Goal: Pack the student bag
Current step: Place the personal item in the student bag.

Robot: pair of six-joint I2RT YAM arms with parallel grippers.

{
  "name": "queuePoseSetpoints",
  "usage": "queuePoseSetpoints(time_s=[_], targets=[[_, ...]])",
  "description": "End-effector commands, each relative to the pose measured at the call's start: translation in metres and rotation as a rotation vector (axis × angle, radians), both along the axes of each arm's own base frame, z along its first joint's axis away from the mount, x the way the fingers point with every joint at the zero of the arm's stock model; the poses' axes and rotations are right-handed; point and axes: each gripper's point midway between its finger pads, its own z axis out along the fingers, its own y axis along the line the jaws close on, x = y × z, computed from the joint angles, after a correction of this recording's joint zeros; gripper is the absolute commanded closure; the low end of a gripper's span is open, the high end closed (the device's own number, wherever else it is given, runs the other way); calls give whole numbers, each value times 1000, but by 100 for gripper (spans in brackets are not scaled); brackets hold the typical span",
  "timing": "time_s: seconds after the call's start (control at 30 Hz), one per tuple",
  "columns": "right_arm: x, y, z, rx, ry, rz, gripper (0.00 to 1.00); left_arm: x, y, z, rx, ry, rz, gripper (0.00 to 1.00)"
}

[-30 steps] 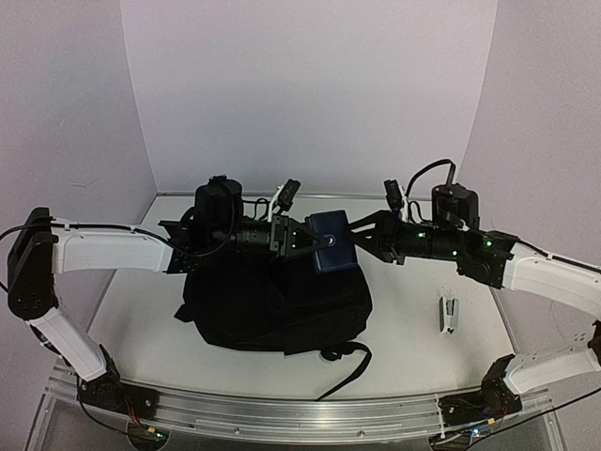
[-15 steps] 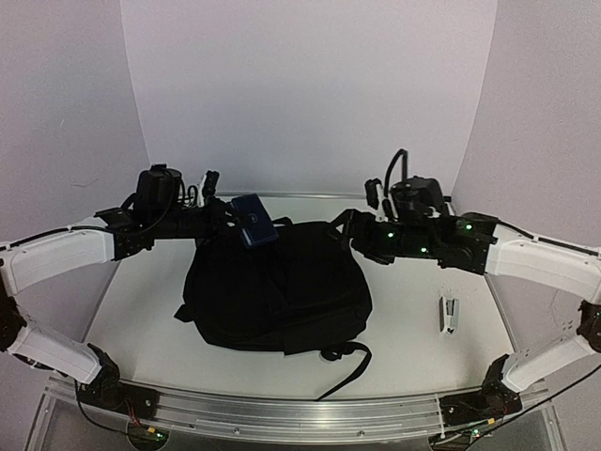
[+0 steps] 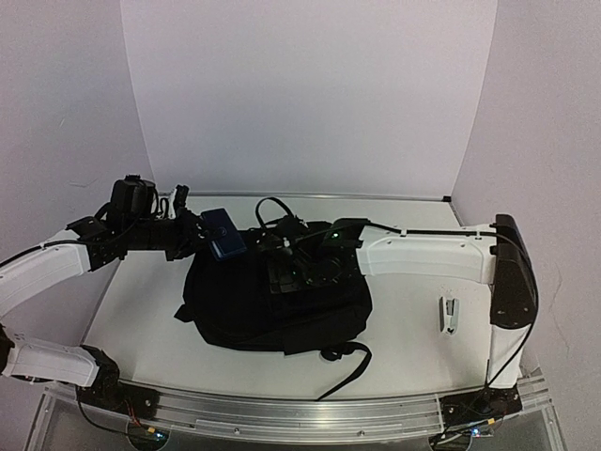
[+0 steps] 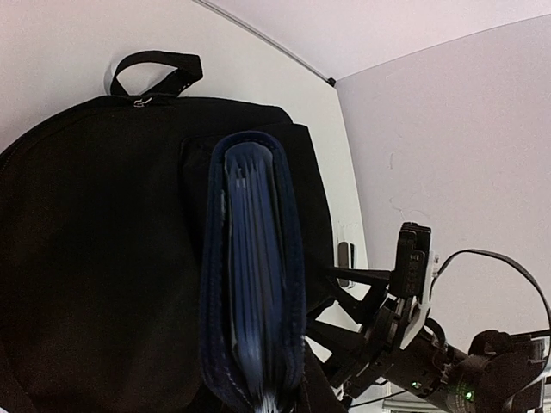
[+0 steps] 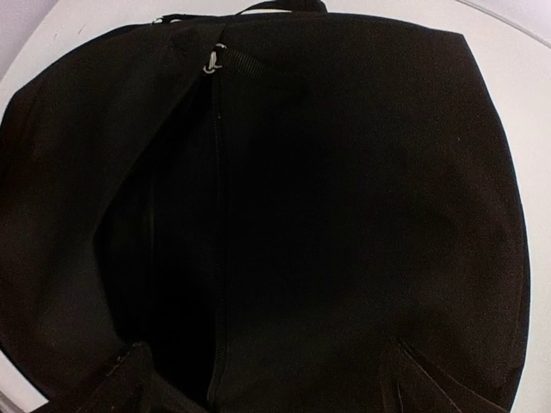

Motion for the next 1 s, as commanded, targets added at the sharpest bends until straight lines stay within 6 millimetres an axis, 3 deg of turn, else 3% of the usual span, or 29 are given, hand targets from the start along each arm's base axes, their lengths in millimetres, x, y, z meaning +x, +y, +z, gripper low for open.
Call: queuePoseSetpoints(time_s=[0.0, 0.23, 0.33, 0.53, 0.63, 0.73, 0.97], targets=[[14, -6, -1, -158, -79, -37, 10, 2, 0, 16, -26, -51, -8, 100], [27, -12, -20, -315, -125, -78, 12, 5, -4, 11, -36, -37, -23, 100], [34, -21, -15, -363, -163, -140, 26, 6, -5, 10, -40, -31, -24, 100], [39, -35, 20, -326, -250, -243, 55, 10, -11, -4, -50, 17, -33, 100], [40, -40, 39, -275, -274, -276, 74, 12, -22, -13, -75, 56, -74, 100], [40, -40, 48, -218, -270, -288, 91, 11, -37, -6, -146, 40, -117, 100], [49, -42, 53, 21, -174, -272, 100, 3, -70, 11, -219, 11, -188, 100]])
